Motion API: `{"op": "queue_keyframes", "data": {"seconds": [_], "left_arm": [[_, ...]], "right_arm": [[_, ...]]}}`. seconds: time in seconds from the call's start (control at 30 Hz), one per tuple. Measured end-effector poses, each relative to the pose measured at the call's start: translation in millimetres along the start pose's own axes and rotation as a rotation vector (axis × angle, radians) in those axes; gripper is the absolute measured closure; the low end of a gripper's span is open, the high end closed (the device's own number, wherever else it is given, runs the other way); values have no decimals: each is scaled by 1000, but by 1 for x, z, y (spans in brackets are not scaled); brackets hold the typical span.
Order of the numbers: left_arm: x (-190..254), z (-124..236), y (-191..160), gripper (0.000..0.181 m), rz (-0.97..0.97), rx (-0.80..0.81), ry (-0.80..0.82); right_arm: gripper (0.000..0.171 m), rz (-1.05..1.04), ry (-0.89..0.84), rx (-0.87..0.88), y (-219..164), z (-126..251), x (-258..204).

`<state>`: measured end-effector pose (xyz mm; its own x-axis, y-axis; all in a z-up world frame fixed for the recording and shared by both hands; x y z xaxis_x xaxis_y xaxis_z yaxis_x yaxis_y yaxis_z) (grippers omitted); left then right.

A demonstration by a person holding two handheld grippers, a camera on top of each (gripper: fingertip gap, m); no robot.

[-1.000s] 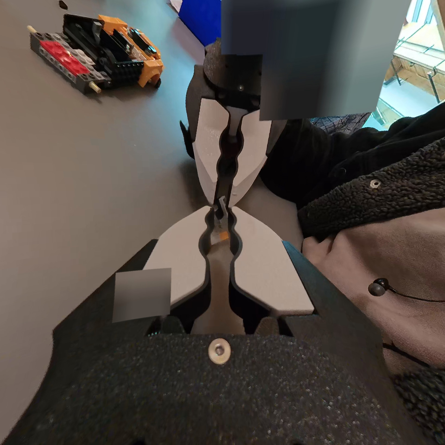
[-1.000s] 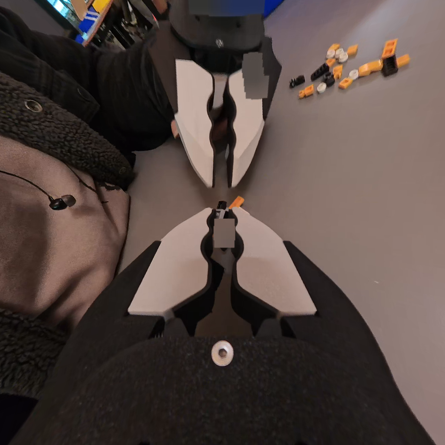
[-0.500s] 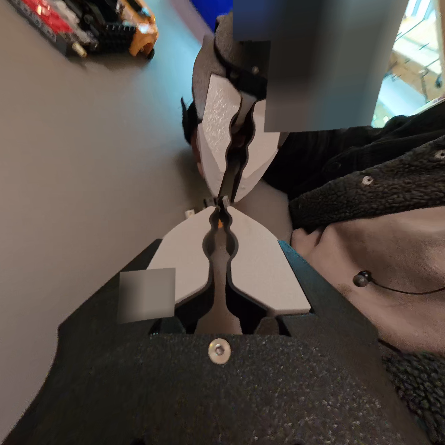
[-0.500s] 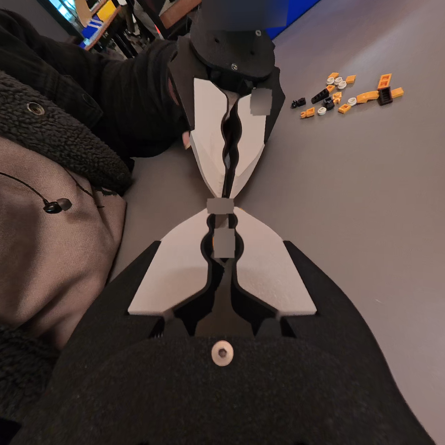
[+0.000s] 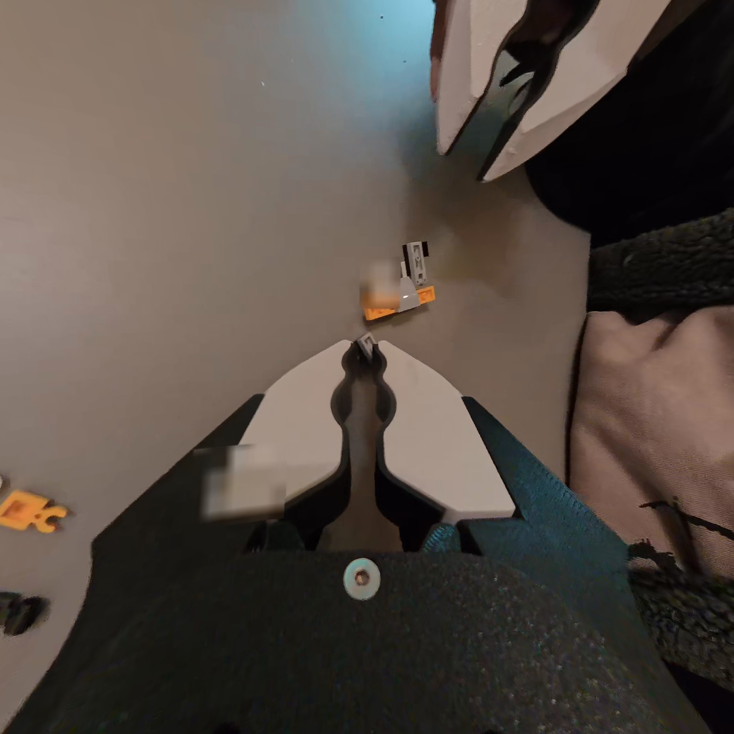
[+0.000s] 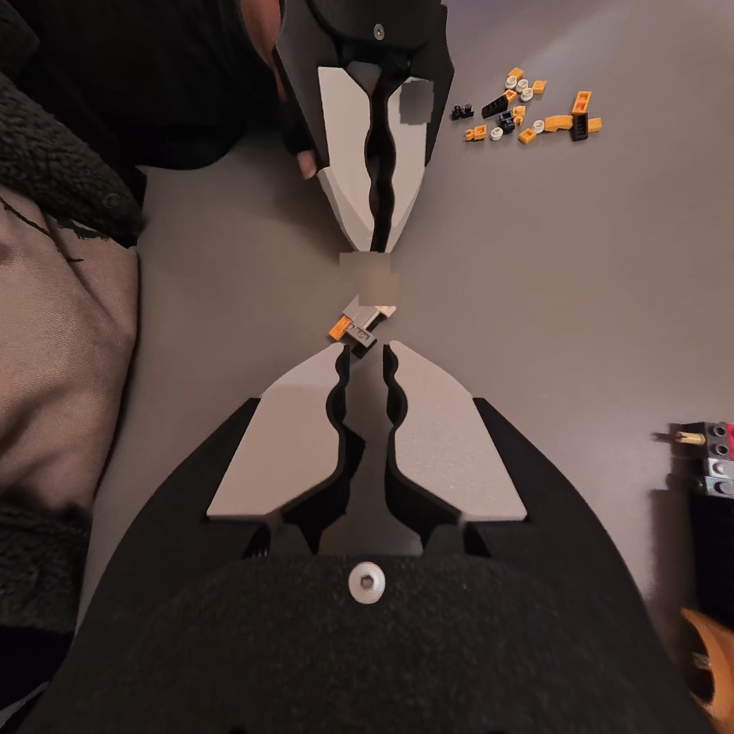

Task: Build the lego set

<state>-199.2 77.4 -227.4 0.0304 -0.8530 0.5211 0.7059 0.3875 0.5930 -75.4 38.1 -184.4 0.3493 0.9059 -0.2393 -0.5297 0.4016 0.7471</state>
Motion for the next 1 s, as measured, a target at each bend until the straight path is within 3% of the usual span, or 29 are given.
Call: {"op": "queue_keyframes", "data": {"seconds": [0.17,0.43,0.77,1.0], "left_arm": [[-4,4,2,166,-61,-1,91],[7,4,22,158,-249,153,106],[19,-24,7,129,-520,28,106],[21,-31,8,130,-583,-1,110]], "right_arm": [[154,2,-56,-23,-14,-6,-7],[149,16,-82,-45,-26,-18,-11],[146,55,-89,-100,-30,-28,-16],[149,54,-94,-104,-31,-32,-14]]}}
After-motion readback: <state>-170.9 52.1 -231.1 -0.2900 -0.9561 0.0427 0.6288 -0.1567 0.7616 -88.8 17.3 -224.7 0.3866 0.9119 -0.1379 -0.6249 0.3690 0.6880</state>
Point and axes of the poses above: each gripper's, where its closed fingertips meet, z back along the fingers, y out of its top, x = y × z across the jaws, the point moved 4 cm from there along z, back along the fingers, and after that the axes turned 2 degrees about x, right-handed, at the moved point
